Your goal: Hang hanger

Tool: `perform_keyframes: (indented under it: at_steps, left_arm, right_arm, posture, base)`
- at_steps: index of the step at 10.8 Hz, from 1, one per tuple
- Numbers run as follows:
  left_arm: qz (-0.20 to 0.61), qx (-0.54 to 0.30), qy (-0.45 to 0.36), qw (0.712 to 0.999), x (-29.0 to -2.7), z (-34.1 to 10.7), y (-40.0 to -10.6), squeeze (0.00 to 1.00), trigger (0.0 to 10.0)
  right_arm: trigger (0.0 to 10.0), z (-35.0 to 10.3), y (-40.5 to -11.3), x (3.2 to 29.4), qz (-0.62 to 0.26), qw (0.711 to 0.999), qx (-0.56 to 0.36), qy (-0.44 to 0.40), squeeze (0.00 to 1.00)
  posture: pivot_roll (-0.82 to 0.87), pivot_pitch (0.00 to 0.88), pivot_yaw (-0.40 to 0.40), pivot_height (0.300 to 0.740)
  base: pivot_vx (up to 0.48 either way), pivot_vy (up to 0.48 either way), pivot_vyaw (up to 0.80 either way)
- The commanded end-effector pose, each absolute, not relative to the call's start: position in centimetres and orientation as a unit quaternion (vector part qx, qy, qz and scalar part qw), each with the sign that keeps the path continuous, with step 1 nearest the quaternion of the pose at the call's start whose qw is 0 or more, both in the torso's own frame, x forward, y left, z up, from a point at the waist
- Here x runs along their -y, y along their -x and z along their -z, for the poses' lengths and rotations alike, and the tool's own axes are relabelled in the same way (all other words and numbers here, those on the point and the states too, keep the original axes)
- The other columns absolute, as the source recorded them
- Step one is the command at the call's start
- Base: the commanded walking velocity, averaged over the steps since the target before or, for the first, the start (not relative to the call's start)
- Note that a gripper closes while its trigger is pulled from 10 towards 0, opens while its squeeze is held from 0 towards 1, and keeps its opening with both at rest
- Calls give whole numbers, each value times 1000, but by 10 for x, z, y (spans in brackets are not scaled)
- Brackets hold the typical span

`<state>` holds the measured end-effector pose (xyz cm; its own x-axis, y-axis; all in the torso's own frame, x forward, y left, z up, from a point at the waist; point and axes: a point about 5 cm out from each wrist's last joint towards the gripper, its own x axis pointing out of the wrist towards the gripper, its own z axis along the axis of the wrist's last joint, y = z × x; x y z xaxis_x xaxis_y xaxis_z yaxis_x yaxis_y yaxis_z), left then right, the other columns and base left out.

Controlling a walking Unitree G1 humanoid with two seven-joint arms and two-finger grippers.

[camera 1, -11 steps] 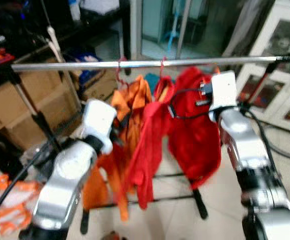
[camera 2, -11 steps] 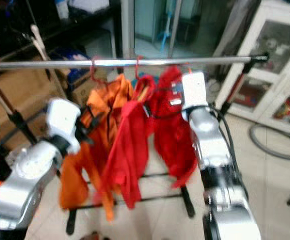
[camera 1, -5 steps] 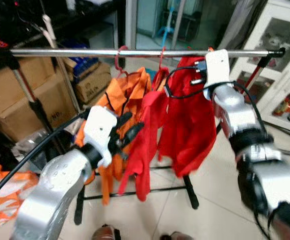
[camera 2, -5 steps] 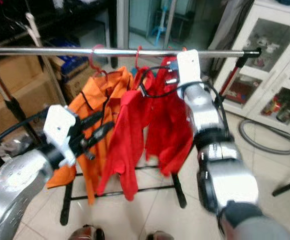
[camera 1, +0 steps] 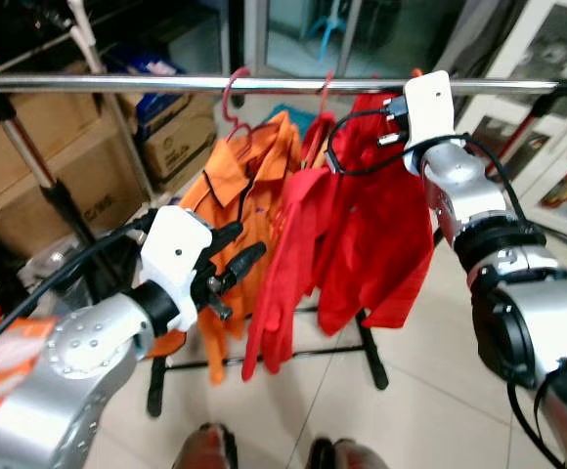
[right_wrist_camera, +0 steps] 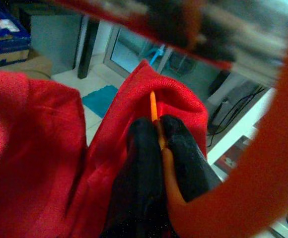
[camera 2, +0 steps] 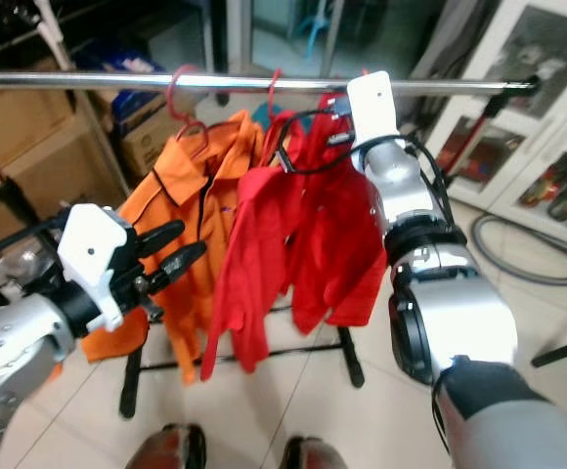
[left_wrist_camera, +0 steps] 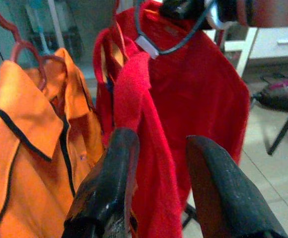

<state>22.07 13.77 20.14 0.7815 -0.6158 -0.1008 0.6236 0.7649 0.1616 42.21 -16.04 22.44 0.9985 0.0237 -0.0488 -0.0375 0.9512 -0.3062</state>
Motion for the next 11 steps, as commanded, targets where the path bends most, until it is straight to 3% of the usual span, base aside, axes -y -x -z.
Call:
perform_keyframes:
  at_steps: [1, 6, 7, 11]
  left_arm:
    - [344, -17, -95, 934, -135, -208, -217, 0, 10000]
    - [357, -32, -89, 929, -130, -205, -213, 0, 10000]
    - [355, -27, -85, 930, -129, -205, -216, 0, 10000]
    - [379, -34, -54, 923, -118, -199, -230, 0, 10000]
  right_arm:
    - [10000, -235, -424, 167, -4, 987, -11, 162, 0]
    - [10000, -206, -420, 172, -44, 976, -118, 180, 0]
    - [10000, -208, -420, 175, -36, 979, -113, 168, 1000]
    - [10000, -235, -420, 195, -34, 988, -65, 135, 1000]
  posture:
    - [246, 222, -50, 740]
    - [231, 179, -53, 740]
    - [221, 178, -48, 740]
    - [119, 95, -13, 740]
  base:
    - [0, 0, 0]
    - [0, 0, 0]
    - [0, 0, 0]
    - [0, 0, 0]
